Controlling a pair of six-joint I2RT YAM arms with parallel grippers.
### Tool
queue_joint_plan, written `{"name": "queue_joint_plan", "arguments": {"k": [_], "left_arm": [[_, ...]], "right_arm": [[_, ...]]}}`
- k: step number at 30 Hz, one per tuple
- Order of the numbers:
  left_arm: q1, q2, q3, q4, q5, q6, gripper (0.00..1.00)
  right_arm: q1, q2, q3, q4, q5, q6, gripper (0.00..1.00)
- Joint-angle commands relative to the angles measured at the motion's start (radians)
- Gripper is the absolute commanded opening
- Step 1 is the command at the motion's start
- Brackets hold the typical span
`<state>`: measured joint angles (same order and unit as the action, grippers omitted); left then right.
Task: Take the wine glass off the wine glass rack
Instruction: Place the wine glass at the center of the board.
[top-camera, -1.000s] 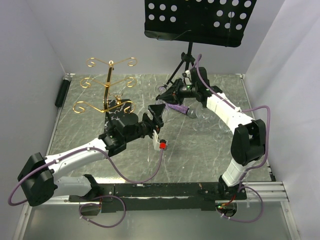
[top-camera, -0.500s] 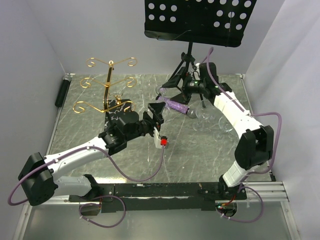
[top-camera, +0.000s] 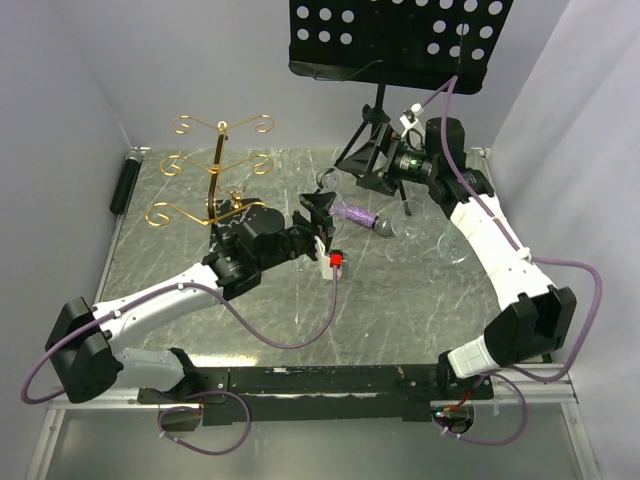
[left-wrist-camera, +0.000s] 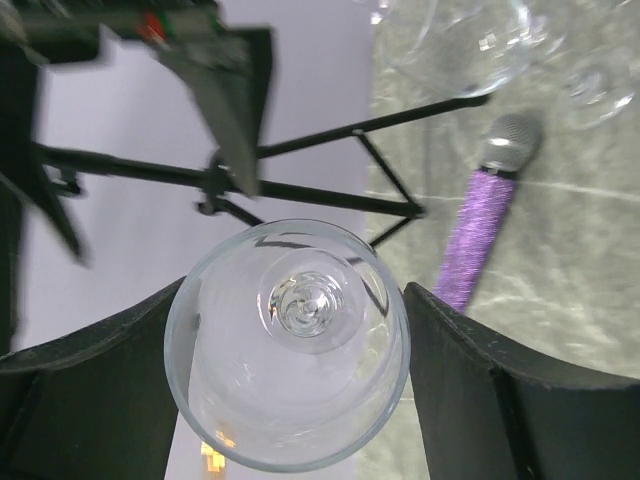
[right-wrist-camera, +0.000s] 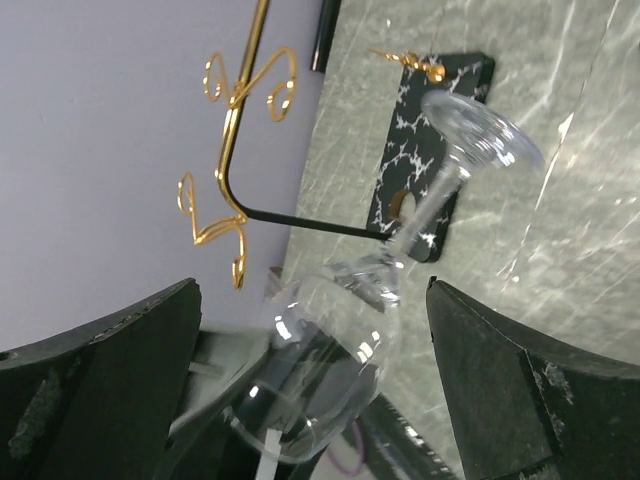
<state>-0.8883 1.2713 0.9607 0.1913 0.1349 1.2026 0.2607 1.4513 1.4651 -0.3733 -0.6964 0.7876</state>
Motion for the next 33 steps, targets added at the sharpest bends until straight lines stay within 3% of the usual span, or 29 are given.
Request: {"name": "queue_joint_plan", "arguments": {"k": [1,5,9,16,23,33], "left_arm": [[-0.011,-0.018,0.076,-0.002,0.035,-0.179,0.16],[-0.011,0.016,0.136,-0.071,0.107,-0.363,0.14],[-0.011,0.072,0.193,-0.136,0.195,-0.451,0.16],[-0.009,0.226,0.324,-0.157,0.19,-0.67,0.24],[-0.005,0.347,0.388,-0.171,0.197,-0.834,0.22],[0.002,0.488,0.472,-0.156,0.152,-0.903,0.23]], "right_arm": [[-0.017,-0.095,0.017,0.004,0.011,-0.135,1.0],[-0.044,-0.167,0.021,-0.05,0.05,-0.235,1.0],[-0.078,-0.213,0.027,-0.122,0.078,-0.295,1.0],[-0.121,-0.285,-0.015,-0.144,0.08,-0.311,1.0],[-0.132,-0.304,-0.034,-0.128,0.067,-0.291,1.0],[-0.153,-0.31,-0.045,-0.136,0.072,-0.294,1.0]]}}
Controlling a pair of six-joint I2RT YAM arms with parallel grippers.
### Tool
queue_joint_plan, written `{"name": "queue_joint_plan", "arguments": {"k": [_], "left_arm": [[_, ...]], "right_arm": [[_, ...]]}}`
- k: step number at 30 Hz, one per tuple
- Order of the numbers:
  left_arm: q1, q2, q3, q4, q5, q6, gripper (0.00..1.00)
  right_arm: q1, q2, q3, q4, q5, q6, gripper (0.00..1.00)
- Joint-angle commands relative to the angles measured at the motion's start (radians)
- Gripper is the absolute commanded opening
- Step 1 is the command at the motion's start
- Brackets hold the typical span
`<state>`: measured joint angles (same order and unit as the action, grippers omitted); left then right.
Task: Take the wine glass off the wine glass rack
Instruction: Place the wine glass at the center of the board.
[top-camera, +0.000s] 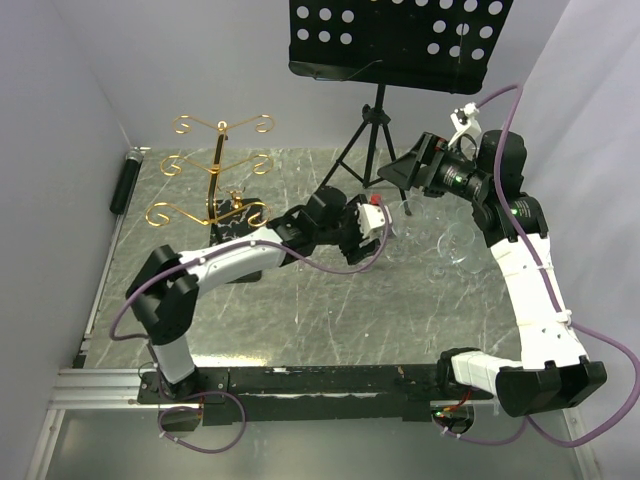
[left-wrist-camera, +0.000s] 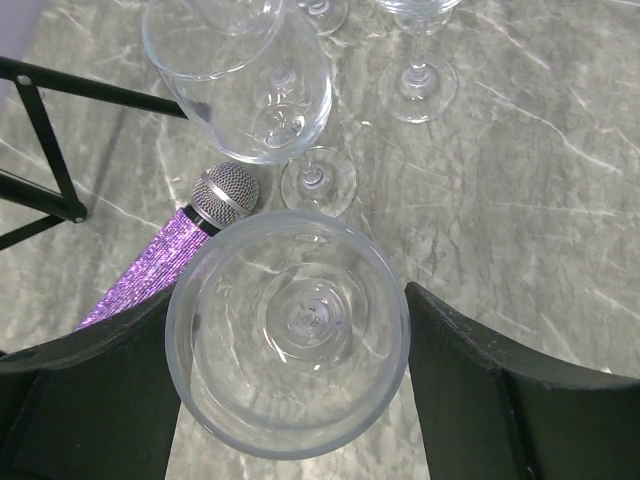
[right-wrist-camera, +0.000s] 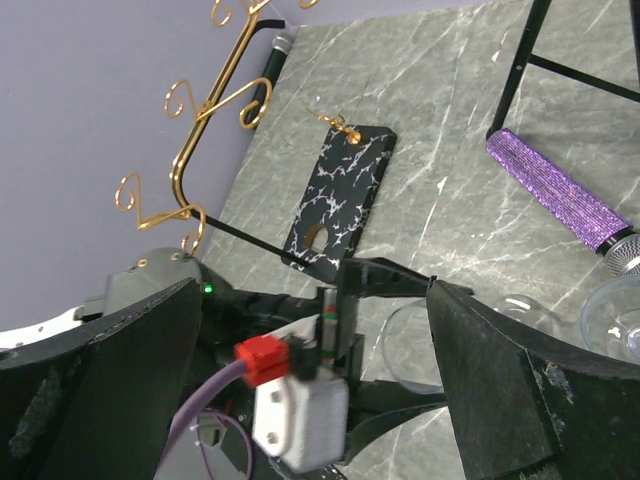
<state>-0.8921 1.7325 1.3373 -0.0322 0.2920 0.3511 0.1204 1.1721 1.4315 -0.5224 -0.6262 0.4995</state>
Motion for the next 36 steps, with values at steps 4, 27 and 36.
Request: {"name": "queue_joint_plan", "arguments": {"k": [4,27,36], "left_arm": [[0.015,0.059,0.117,0.087,-0.004,-0.069,0.23],[0.018,0.165,0.22,0.051,0.029,-0.104,0.23],[0.018,0.187,0.24,0.037,0.039,-0.121,0.28]], "right_arm": [[-0.019,-0.02,-0.006,0.012,-0.004,0.001,1.0],[-0.039,-0.008,-0.019,0.018,-0.013,0.007,1.0],[-0.041,0.004,-0.017,0.025,-0.02,0.017,1.0]]}}
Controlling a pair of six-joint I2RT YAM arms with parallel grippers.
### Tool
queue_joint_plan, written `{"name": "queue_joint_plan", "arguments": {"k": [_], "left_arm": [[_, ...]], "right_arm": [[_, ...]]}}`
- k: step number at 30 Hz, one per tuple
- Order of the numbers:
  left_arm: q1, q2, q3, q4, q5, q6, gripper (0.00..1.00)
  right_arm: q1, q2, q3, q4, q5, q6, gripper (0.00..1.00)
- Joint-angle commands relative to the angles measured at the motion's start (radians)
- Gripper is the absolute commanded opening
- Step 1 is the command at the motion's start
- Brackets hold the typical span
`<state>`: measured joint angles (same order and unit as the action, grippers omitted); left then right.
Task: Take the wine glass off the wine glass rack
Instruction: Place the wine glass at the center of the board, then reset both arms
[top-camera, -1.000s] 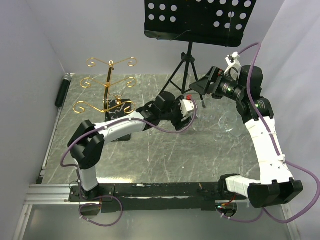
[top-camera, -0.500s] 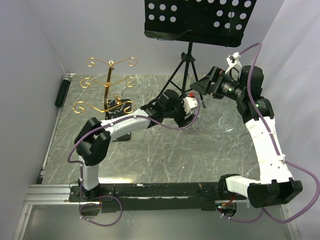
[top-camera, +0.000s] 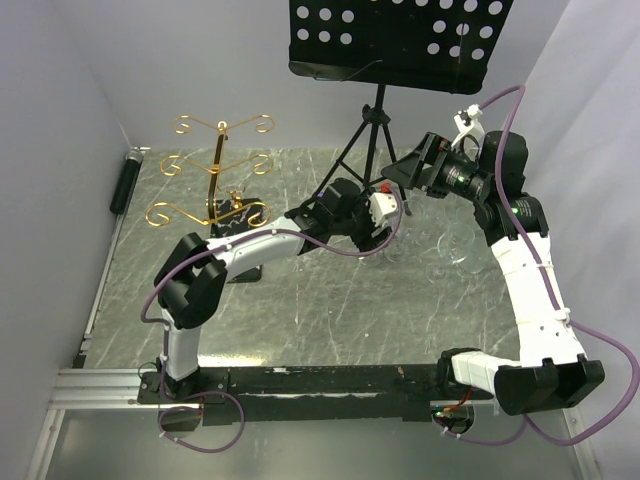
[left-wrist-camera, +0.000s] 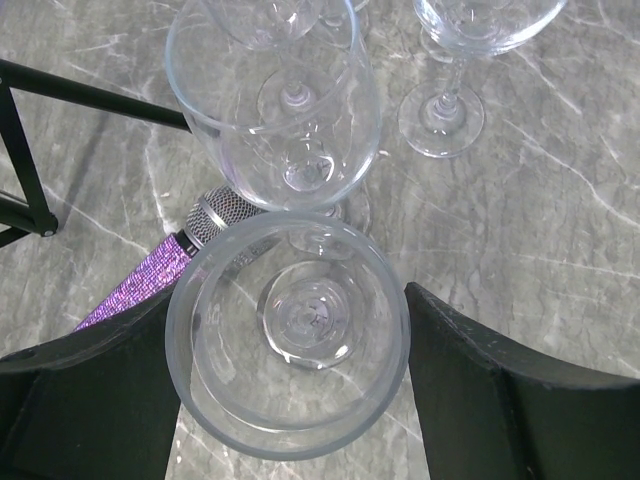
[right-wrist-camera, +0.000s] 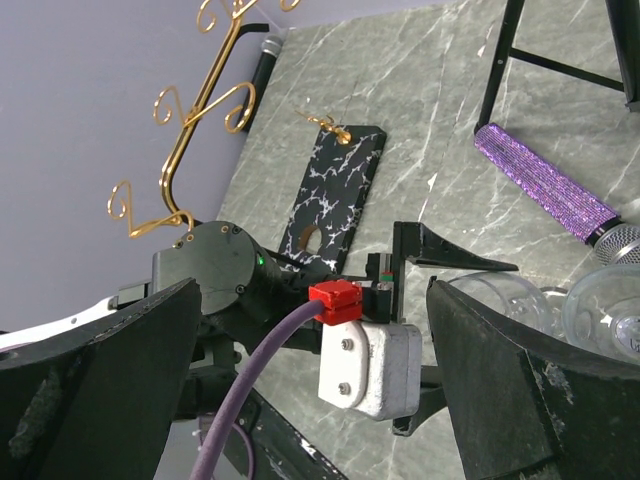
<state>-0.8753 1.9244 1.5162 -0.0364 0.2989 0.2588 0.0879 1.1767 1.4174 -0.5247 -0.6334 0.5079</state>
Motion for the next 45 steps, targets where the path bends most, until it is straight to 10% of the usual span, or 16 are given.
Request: {"name": "queue_joint_plan", "arguments": {"k": [1,7,20,38,45], "left_arm": [[0.001,-0.005,0.061,0.04,0.031,-0.029,0.28],[0.001,0.001,0.068,0.038,0.037,-0.032,0.36],[-0.001,-0.05,0.056,0.052,0.009,-0.036,1.0],[-0.002,-0.234,0.067,-0.025,0.046,-0.006,1.0],[-0.001,-0.436,-0.03,-0.088,0.017,-0.032,1.0]], "right_arm": [[-0.008,0.0,-0.006,0.028,-0.012,0.009,1.0],[-0.011,0.003,-0.009,0.029,-0.012,0.011,1.0],[-0.013,0.011,0.002,0.028,-0.015,-0.002,1.0],[-0.036,0.023,0.132,-0.194,0.03,-0.304,1.0],[-0.037,0.066,0.281,-0.369,0.45,-0.263,1.0]]}}
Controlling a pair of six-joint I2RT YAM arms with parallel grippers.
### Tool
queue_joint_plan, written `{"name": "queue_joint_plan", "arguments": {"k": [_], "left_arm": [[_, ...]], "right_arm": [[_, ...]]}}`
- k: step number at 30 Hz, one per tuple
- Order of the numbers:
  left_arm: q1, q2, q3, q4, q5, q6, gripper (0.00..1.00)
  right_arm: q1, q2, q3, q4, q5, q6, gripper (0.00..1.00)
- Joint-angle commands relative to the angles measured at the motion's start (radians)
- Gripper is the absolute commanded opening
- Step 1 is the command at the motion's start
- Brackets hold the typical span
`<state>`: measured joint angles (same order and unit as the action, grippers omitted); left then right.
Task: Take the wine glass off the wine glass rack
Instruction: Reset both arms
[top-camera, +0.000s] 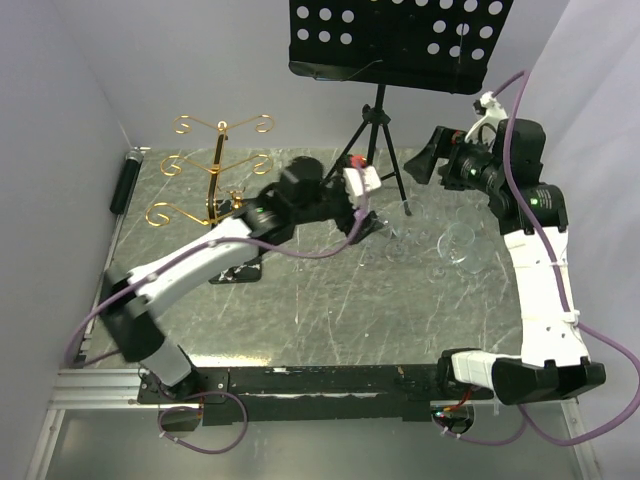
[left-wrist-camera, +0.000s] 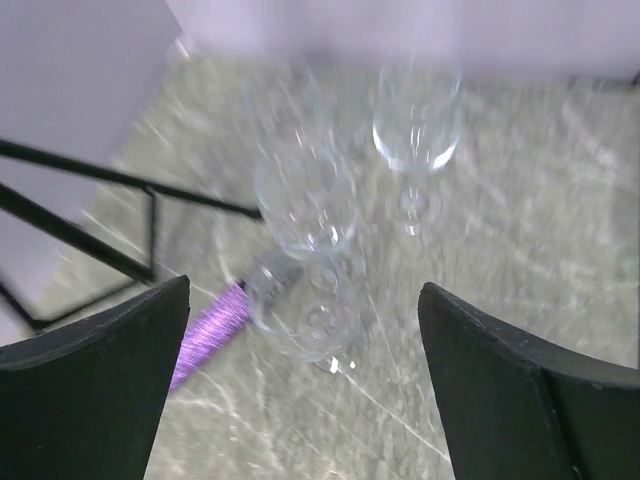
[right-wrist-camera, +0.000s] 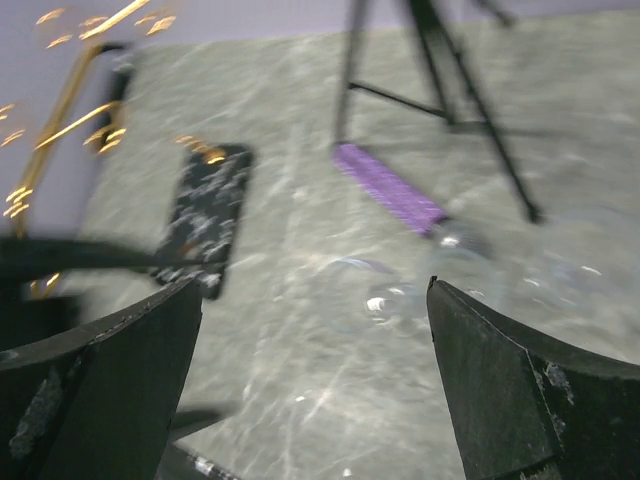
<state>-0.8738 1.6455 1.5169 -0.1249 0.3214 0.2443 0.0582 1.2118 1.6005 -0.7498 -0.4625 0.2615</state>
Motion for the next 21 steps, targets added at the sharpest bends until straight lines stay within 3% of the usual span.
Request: {"name": "queue_joint_plan", "arguments": {"k": [1,8,10,12,14,17,21], "left_arm": [[0.001,-0.191,-0.046,-0.008,-0.034,-0.02,1.0],[0.129,-0.371,-0.093,-0.101,-0.084,-0.122,1.0],[0.221,-0.404,-0.081,-0.131,-0.039,-0.134,1.0],[0.39,-0.432,-0.058,-0.127,-0.027,-0.198,1.0],[0.56,-0.46,-0.054,-0.093,-0.025,-0.342,1.0],[0.685,-0.483,-0.024,-0.09,-0.18,-0.314,1.0],[0.711,-0.504,-0.021,-0.039,-0.376,-0.169,1.0]], "right_arm": [[-0.008,0.028,0.104,-0.169,0.326,-0.015,1.0],[-0.008,-0.044,0.108,-0.194,0.444,-0.125,1.0],[-0.008,-0.04,0.134,-0.206,0.446,-0.12,1.0],[-0.008,-0.018,0.163,-0.209,0.446,-0.111,1.0],[-0.008,0.006,0.185,-0.188,0.459,-0.111,1.0],[-0.008,0.054,0.237,-0.174,0.499,-0.113,1.0],[-0.008,0.084,0.301,-0.137,0.524,-0.133,1.0]]}}
